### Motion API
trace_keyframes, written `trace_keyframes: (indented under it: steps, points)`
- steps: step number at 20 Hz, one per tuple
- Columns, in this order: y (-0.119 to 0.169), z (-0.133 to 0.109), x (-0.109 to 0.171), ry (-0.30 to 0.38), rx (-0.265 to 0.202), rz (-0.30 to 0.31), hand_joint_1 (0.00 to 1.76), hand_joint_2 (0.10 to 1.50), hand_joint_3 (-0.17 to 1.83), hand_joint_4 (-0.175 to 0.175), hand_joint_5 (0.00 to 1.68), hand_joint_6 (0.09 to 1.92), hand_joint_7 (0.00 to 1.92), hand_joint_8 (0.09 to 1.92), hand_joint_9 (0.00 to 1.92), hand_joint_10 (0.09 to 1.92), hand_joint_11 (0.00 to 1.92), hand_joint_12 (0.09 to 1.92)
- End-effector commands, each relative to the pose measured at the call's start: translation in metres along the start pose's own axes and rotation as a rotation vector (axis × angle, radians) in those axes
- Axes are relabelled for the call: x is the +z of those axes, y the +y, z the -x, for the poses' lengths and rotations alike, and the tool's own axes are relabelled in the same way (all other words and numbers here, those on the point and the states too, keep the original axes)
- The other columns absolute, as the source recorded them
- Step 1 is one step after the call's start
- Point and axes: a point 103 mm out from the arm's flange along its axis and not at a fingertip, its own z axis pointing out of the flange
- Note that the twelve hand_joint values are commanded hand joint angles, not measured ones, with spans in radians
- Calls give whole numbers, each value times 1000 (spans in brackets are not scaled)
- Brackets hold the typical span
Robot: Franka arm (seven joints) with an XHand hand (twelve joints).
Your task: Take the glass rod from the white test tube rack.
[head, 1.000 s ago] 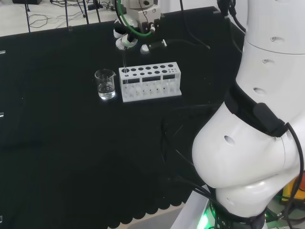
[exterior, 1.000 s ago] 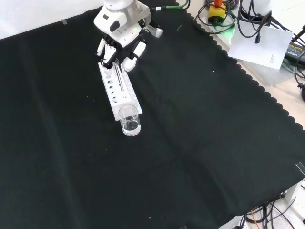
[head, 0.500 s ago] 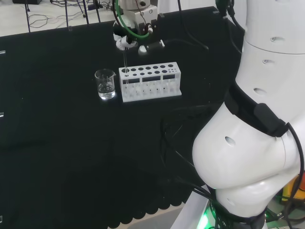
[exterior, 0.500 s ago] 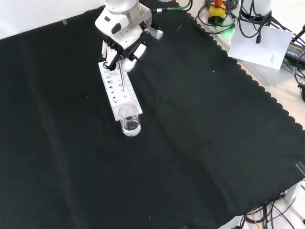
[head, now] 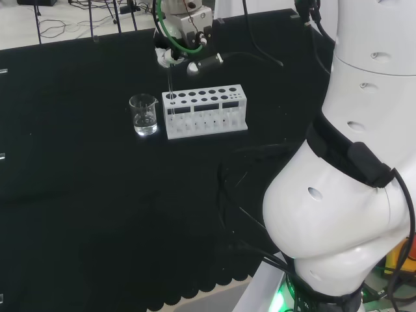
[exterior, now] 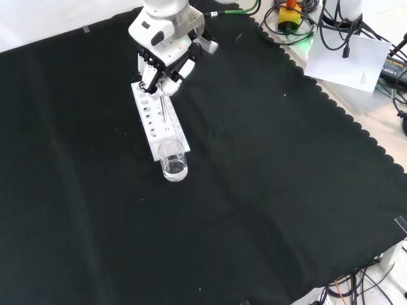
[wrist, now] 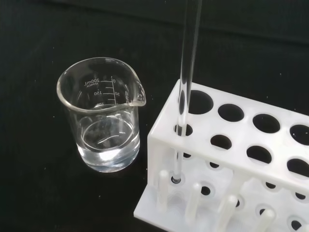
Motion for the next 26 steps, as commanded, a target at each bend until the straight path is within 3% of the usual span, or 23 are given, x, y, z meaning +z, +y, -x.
trace_keyframes:
  steps: [1,3,5,8,16,26]
  points:
    - [2,-3,5,14,2,51,1243,1229,-156,-164,823,1094,992,1227,1433,1230,1496,969]
    - [1,-4,5,9,0,84,1257,1229,-171,-173,862,1009,992,1272,1496,1229,1595,953]
    - [-3,-7,-5,11,-18,162,1270,1214,-175,-175,940,842,995,1307,1507,1236,1603,959]
    - [-7,-7,-16,26,-22,202,1279,1201,-175,-175,1000,724,998,1319,1487,1241,1586,952]
    - [-24,-3,-53,32,-24,187,1287,1183,-175,-175,1070,590,1011,1300,1512,1166,1582,917]
    - [-58,-9,-112,33,-15,224,1288,1180,-175,-175,1080,568,1013,1296,1519,1154,1589,910]
